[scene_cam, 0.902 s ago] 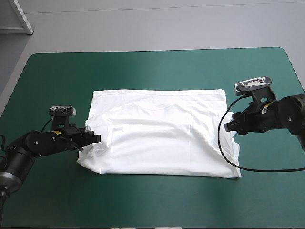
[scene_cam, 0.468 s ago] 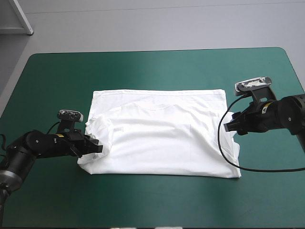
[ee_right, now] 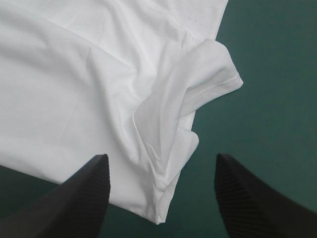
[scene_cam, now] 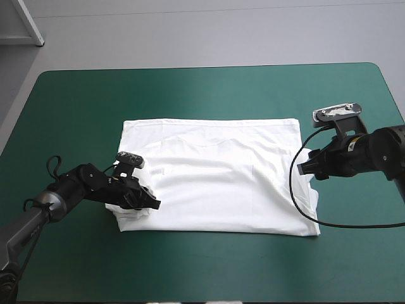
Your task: Fold the cloth
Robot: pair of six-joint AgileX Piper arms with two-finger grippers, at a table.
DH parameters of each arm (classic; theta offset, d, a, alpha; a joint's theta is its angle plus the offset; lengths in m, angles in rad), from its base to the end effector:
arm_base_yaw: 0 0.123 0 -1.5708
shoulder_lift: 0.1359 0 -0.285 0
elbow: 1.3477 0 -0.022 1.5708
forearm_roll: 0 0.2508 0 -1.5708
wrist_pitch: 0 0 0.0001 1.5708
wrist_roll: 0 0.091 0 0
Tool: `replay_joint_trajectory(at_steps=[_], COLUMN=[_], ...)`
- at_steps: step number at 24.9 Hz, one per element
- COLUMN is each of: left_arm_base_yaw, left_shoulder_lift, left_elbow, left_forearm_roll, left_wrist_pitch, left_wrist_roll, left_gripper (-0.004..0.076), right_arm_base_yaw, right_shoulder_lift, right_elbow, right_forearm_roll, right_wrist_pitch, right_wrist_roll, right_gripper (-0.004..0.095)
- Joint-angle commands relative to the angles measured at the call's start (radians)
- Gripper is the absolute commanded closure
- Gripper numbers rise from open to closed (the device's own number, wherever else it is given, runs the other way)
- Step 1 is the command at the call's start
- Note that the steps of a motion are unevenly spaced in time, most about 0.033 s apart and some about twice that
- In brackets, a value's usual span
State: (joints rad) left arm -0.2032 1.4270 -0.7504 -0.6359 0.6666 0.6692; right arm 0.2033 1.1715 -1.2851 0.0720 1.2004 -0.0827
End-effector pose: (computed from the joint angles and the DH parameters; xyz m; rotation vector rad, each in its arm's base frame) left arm 0.2407 -0.0838 0.2095 0.5706 2.6307 -0.5285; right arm 0.2106 0.0496 0.3934 -0.3585 2.5474 0.1415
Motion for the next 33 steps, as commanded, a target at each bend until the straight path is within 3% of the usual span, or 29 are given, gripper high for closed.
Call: replay_joint_trajectory(at_steps=[1, 4, 6, 9, 12, 15, 17, 18, 24, 33], left_arm_base_yaw=[-0.013, -0.013, -0.013, -0.013, -0.013, -0.013, -0.013, -0.013, -0.013, -0.013], left_shoulder_lift=[-0.034, -0.046, -0.055, -0.107, -0.157, -0.195, -0.224, -0.226, -0.226, -0.226], left_elbow=[-0.041, -0.08, -0.119, -0.267, -0.393, -0.453, -0.47, -0.47, -0.47, -0.47], left_forearm_roll=[-0.018, -0.004, 0.039, 0.237, 0.358, 0.381, 0.381, 0.376, 0.354, 0.352], left_wrist_pitch=[-0.014, 0.024, 0.055, 0.146, 0.187, 0.201, 0.202, 0.205, 0.221, 0.225], left_wrist_roll=[0.002, -0.017, -0.089, -0.236, -0.325, -0.345, -0.345, -0.345, -0.353, -0.353], left_gripper=[0.0377, 0.0189, 0.015, 0.0155, 0.0157, 0.0157, 0.0157, 0.0157, 0.0157, 0.0157], right_arm_base_yaw=[0.001, 0.001, 0.001, -0.001, -0.05, -0.156, -0.288, -0.309, -0.33, -0.33], right_shoulder_lift=[-0.023, -0.023, -0.023, -0.021, 0.01, 0.06, 0.148, 0.179, 0.434, 0.535], right_elbow=[-0.028, -0.028, -0.028, -0.027, -0.007, 0.028, 0.062, 0.064, 0.059, 0.059], right_forearm_roll=[0.003, -0.004, -0.028, -0.139, -0.131, -0.066, 0.134, 0.18, 0.231, 0.268], right_wrist_pitch=[-0.027, -0.043, -0.061, -0.086, -0.105, -0.14, -0.201, -0.223, -0.274, -0.416], right_wrist_roll=[0.001, 0.001, 0.014, 0.06, 0.057, -0.005, -0.135, -0.173, -0.24, -0.285], right_gripper=[0.0332, 0.0331, 0.0331, 0.0331, 0.0331, 0.0331, 0.0332, 0.0332, 0.0332, 0.037])
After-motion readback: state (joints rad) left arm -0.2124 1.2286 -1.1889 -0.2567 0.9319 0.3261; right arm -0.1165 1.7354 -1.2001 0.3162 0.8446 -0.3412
